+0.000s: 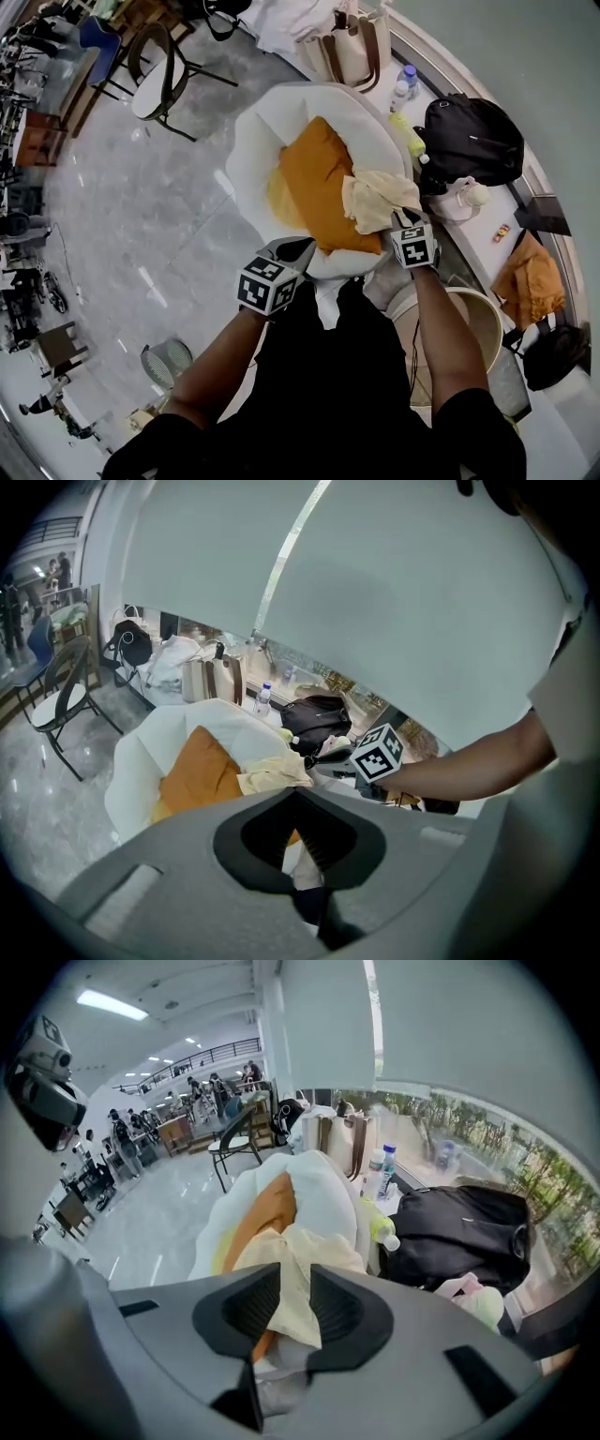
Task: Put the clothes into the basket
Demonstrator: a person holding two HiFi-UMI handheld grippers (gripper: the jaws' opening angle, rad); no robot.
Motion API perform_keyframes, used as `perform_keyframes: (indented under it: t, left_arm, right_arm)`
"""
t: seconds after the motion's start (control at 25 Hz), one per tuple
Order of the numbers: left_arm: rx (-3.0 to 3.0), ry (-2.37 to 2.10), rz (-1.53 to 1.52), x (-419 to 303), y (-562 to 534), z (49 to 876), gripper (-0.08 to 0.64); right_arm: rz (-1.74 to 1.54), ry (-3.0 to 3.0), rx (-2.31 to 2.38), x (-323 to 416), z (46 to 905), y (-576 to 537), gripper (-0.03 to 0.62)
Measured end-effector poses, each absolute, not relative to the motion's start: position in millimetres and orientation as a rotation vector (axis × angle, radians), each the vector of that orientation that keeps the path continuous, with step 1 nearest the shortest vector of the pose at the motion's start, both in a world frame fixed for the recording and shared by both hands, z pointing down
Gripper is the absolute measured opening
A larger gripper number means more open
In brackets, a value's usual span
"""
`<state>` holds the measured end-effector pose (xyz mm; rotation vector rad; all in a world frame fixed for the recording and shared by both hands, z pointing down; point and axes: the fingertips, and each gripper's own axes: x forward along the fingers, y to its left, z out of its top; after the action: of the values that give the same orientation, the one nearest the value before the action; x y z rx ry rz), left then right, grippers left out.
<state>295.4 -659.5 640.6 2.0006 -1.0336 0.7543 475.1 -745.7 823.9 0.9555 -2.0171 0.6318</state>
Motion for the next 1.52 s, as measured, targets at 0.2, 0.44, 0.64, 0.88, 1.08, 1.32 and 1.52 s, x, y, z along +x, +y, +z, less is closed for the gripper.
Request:
perform_keyframes:
  t: [0.2, 0.44, 0.64, 0.88, 1.08, 1.32, 1.52]
  left_arm:
    - [1.976, -1.030, 0.767, 295, -662, 660, 0.000]
    - [1.934, -1.029, 0.774, 293, -659, 677, 0.000]
    - [1.894, -1.042, 0.779, 283, -657, 687, 0.002]
    - [1.874, -1.062, 0.779, 273, -656, 688, 0.002]
    - [1.877, -1.060, 0.784, 271, -655, 686, 0.002]
    - [1.907, -1.051, 0.776, 275, -660, 675, 0.001]
    - [1.945, -1.040, 0.759, 284, -665, 659, 0.002]
  right_arm:
    - [0.593, -1.977, 0.908, 466, 861, -764, 0.127]
    - [0.529, -1.925, 0.827, 454, 902, -781, 0.164]
    - [0.446, -1.882, 0.749, 447, 928, -790, 0.181]
    - [0.345, -1.816, 0.741, 452, 945, -800, 0.183]
    - [0.276, -1.772, 0.819, 462, 937, -813, 0.063]
    - [0.350, -1.794, 0.897, 473, 915, -816, 0.041]
    - [0.490, -1.866, 0.955, 475, 884, -808, 0.040]
